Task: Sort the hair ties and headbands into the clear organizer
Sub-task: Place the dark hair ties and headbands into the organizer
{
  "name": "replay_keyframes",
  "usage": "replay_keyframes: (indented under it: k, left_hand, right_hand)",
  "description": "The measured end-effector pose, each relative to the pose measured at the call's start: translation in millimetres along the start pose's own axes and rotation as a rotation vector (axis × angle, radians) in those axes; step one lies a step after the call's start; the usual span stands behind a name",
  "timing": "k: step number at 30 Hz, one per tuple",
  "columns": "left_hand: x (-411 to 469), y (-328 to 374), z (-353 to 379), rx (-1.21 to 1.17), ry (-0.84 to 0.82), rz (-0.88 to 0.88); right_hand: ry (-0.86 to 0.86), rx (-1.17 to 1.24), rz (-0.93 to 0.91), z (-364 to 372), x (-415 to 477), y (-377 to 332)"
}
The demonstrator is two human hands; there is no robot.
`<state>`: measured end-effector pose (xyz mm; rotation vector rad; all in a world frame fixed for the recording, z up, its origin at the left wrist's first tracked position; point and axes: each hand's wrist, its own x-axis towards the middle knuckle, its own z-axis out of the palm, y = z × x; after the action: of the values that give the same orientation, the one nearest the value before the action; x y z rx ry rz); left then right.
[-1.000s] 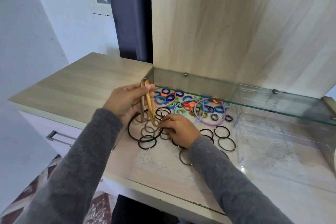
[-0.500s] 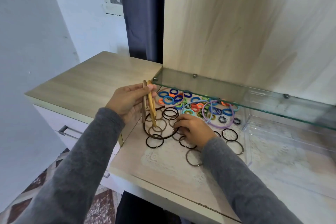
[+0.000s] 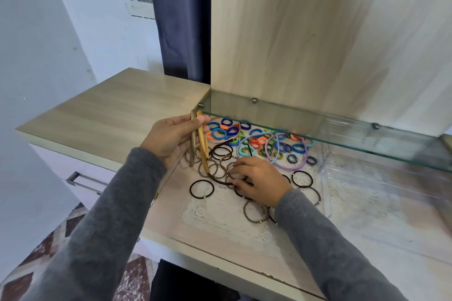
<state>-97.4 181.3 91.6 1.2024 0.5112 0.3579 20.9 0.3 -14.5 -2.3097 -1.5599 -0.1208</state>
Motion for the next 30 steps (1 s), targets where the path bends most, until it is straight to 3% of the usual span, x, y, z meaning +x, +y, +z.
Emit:
replay_keyframes:
  k: [7, 15, 20, 24, 27, 30]
  left_hand:
    - [1, 0, 1, 0.008, -0.011, -0.006]
    - [3, 2, 1, -0.003, -0.028, 0.015]
    - [7, 1, 7, 0.009, -0.052, 0.028]
    - [8, -7, 21, 0.015, -0.098, -0.002]
    - [7, -15, 34, -0.023, -0.116, -0.004]
    - [7, -22, 44, -0.047, -0.135, -0.014]
  right_hand:
    - [-0.109, -0.123, 0.021, 14, 8, -21]
    - [0.133, 0.032, 0.103, -5, 9, -14]
    - [0.273, 0.318, 0.315, -48, 17, -14]
    - [0.357, 0.752, 0.465, -82, 24, -25]
    - [0.319, 1.087, 0.486, -93, 25, -35]
    - [0.317, 1.174, 0.475, -94, 26, -41]
